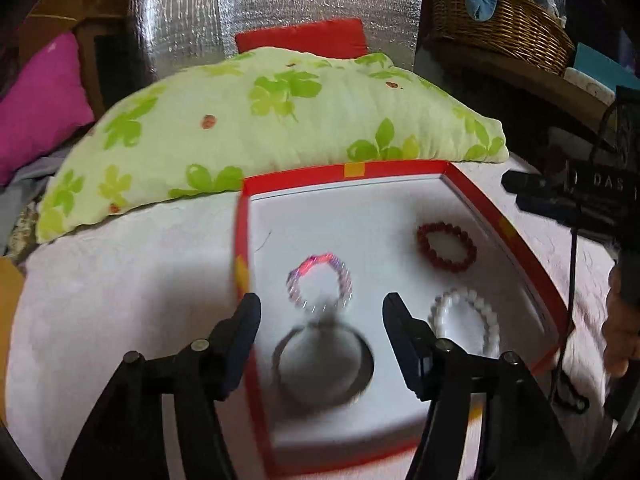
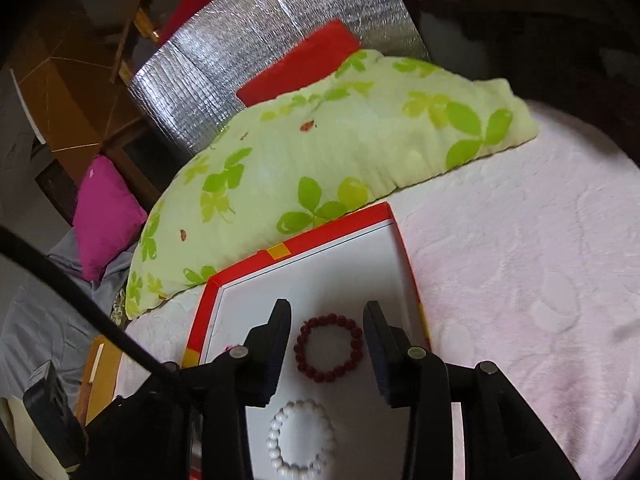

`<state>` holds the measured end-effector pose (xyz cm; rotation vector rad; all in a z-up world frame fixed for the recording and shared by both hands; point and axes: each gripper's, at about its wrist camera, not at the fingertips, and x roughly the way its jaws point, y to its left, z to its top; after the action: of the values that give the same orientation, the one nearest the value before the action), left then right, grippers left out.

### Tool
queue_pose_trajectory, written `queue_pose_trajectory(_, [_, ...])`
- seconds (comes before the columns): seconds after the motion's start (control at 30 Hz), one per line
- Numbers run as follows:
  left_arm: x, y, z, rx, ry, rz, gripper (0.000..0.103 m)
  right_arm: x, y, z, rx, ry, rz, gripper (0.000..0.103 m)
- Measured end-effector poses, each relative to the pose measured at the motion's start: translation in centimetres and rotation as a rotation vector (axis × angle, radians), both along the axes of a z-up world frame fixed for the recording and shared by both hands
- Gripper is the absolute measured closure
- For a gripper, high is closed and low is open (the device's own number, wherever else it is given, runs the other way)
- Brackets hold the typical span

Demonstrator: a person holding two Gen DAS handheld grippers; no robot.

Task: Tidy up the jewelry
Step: 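Lift both bracelets into the red box and open both tools to release, then withdraw both tools from the box toward the remaining items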

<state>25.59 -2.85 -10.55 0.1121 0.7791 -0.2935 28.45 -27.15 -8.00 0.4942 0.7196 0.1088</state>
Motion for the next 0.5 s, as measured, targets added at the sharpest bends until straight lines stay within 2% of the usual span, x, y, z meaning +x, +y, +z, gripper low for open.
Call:
queue_pose_trajectory(0.1, [-2.2, 0.5, 0.5, 0.023, -0.016, 0.021, 0.033, -1.3, 0.3, 0.5, -0.036, 0.004, 0.006, 0.062])
queue_pose_trajectory(0.3, [-6.4, 2.0, 1.2, 0.032, -0.052, 0.064, 0.031, -4.9, 2.0, 1.3, -0.088, -0.001, 0.070, 0.062])
queue_pose_trajectory(0.37, [-7.6, 2.4, 1.4, 0.046, -0.067, 0.075, 0.031, -6.4, 2.4, 1.3, -0.093, 0.000, 0.079, 0.052])
queue_pose_trajectory(0.5, [-10.2, 3.4, 1.7, 0.064, -0.090, 0.091, 0.030, -9.6, 3.4, 1.4, -0.107, -0.005, 0.107, 0.050])
